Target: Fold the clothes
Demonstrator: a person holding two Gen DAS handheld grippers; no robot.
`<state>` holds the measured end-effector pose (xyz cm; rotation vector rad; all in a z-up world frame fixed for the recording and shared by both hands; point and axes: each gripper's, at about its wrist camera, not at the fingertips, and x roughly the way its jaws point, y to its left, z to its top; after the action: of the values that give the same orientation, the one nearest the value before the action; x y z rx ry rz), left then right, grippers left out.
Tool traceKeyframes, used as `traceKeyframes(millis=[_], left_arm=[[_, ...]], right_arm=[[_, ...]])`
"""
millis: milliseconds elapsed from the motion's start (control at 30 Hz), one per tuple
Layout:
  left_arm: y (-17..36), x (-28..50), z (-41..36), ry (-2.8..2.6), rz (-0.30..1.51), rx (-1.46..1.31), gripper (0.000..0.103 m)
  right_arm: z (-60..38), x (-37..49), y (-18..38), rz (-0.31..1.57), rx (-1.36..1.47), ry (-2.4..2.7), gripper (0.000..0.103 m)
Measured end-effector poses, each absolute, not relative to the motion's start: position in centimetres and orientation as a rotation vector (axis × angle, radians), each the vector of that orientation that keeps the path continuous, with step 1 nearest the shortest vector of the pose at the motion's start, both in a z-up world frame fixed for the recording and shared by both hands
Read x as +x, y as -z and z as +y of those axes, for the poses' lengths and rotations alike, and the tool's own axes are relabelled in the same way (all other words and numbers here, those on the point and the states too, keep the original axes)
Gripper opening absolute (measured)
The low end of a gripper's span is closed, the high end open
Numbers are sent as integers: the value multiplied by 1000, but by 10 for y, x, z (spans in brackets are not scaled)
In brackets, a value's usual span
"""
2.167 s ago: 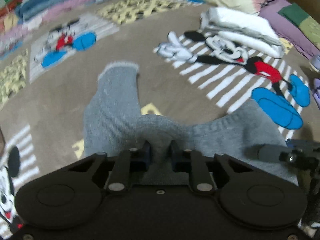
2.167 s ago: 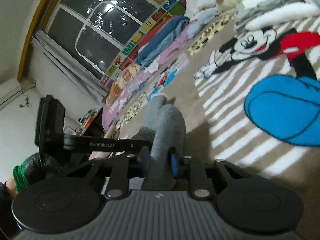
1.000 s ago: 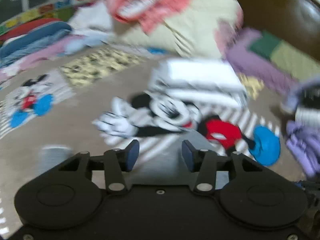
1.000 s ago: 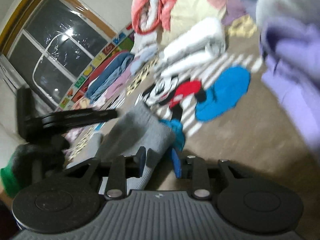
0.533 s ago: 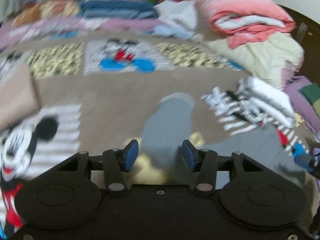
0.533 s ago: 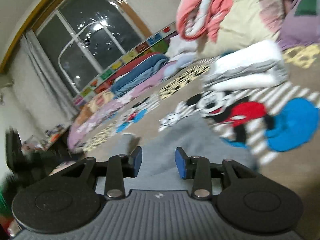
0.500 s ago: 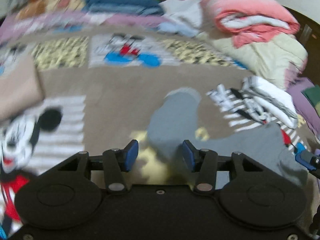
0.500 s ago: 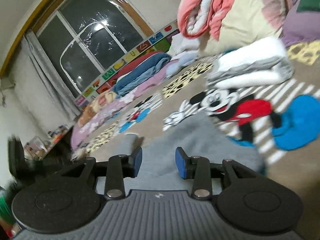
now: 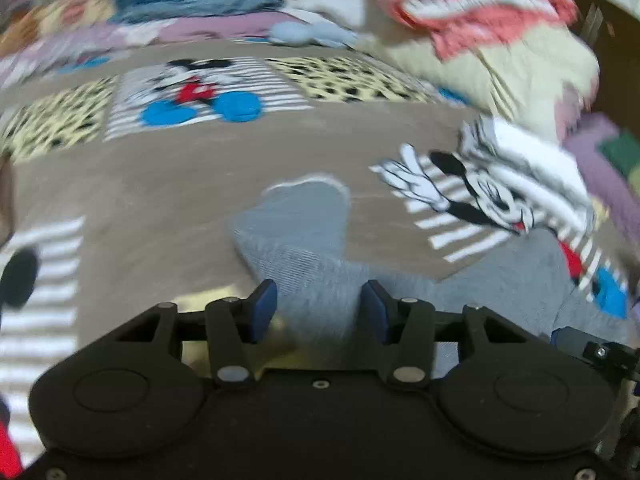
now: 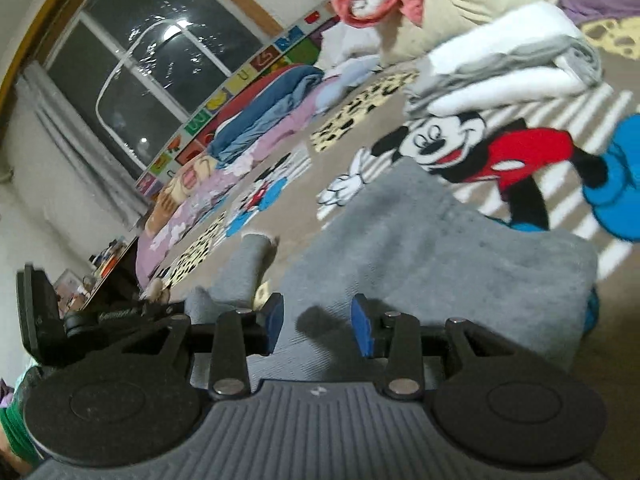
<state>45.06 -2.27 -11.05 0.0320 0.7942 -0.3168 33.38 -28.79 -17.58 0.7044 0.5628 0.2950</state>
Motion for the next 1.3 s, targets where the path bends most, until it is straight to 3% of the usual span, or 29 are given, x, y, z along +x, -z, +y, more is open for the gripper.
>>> traceKeyframes(millis=[267, 600, 800, 1000, 1300], left_arm=[[139, 458, -98, 372, 814, 375, 47], [78, 445, -8, 411, 696, -42, 47], [93, 461, 51, 169, 711, -180, 46], [130, 481, 35, 162, 814, -104, 44], [141, 505, -21, 263, 794, -9, 43]], right_arm=[[-292, 336, 184, 586, 736, -309, 41], [-300, 333, 191, 584, 804, -300, 41], [-299, 332, 193, 582, 803, -295, 41], [-298, 333, 194, 579, 793, -295, 41], [-298, 335, 196, 573, 796, -303, 41]])
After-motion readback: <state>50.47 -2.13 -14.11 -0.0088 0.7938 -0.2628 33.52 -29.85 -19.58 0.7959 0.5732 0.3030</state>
